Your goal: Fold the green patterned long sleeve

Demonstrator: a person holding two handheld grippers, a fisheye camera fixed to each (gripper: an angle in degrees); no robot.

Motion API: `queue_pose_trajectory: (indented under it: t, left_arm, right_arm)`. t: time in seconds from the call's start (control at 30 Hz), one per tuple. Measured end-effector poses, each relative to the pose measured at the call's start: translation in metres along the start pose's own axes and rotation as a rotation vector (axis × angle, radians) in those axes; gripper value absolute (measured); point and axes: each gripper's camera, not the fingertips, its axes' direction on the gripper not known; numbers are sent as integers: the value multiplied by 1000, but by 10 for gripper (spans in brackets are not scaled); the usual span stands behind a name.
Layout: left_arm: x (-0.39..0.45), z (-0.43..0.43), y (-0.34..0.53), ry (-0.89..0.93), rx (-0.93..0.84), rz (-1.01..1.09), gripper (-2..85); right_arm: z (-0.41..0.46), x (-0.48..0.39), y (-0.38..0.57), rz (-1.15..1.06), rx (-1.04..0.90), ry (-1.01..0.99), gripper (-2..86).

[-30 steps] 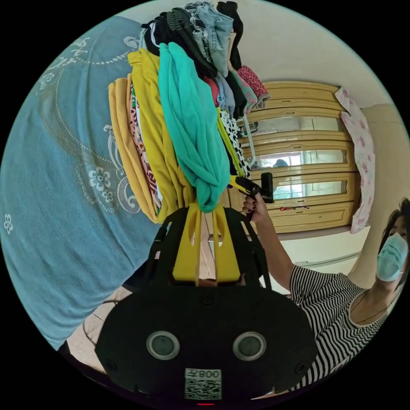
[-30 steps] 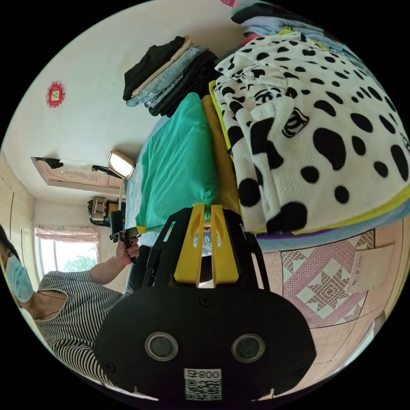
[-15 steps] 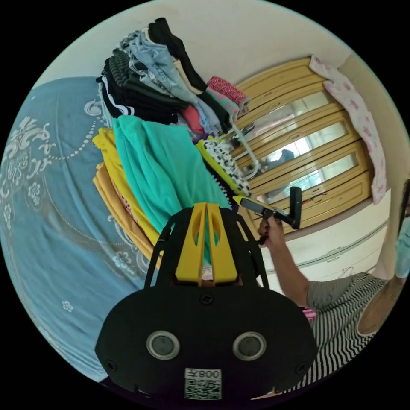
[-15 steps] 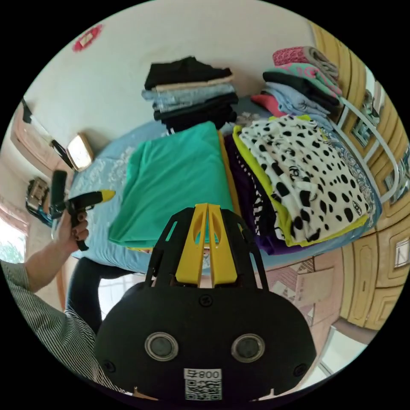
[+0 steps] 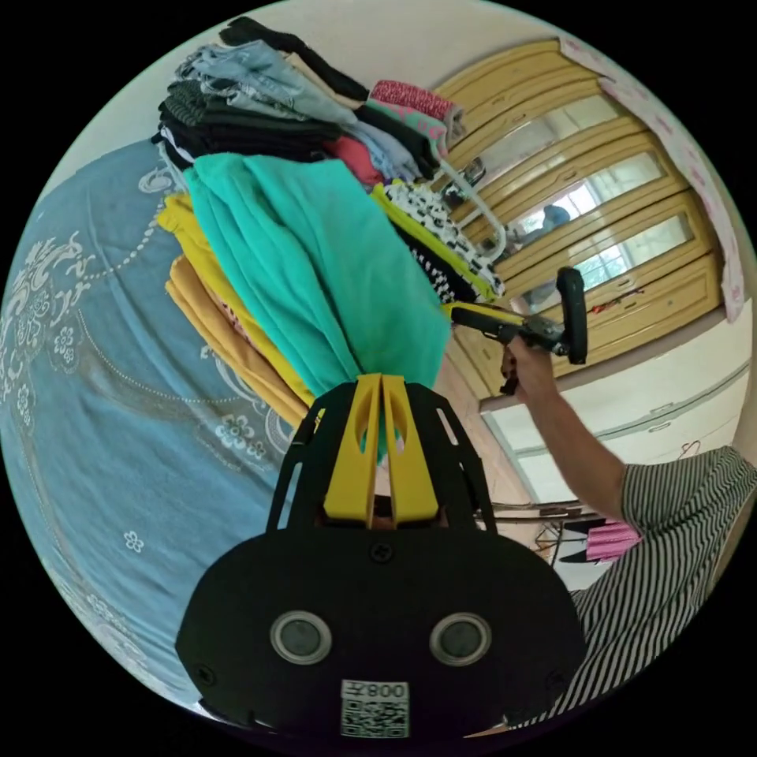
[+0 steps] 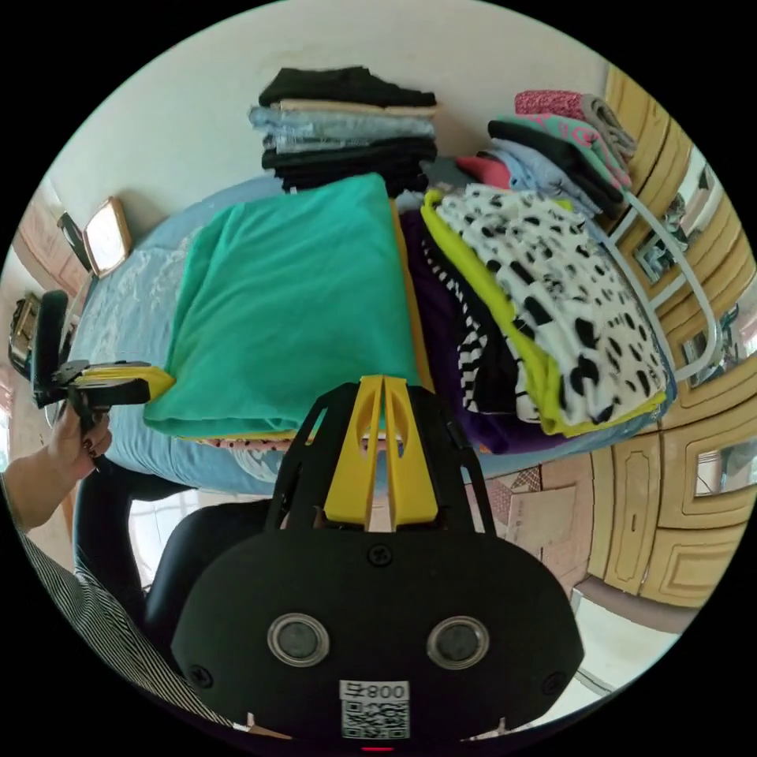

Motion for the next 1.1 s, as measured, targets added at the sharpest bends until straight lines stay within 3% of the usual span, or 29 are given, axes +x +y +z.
queue_pose_trajectory:
  t: [0.23, 0.4, 0.57, 0.7, 0.93, 1.1]
  left_arm:
    - [43, -6, 21, -29, 18, 102, 1]
    - [56, 32, 35, -162, -98, 160, 1]
    - [73, 18, 46, -152, -67, 146, 0]
    - [90, 13, 61, -199, -73, 194, 1]
    - [83, 41, 45, -212, -149, 152, 0]
    - [101, 17, 55, -261, -99, 188, 0]
  right_arm:
    - [2, -6, 0, 17, 7, 42, 1]
    - [-1, 2, 2, 93, 36, -4, 1]
    - [-22, 8, 7, 103, 45, 23, 0]
    - [-43, 21, 25, 176, 165, -34, 0]
    - [-24, 48, 6, 230, 54, -106, 0]
    - [-51, 51, 17, 225, 112, -97, 1]
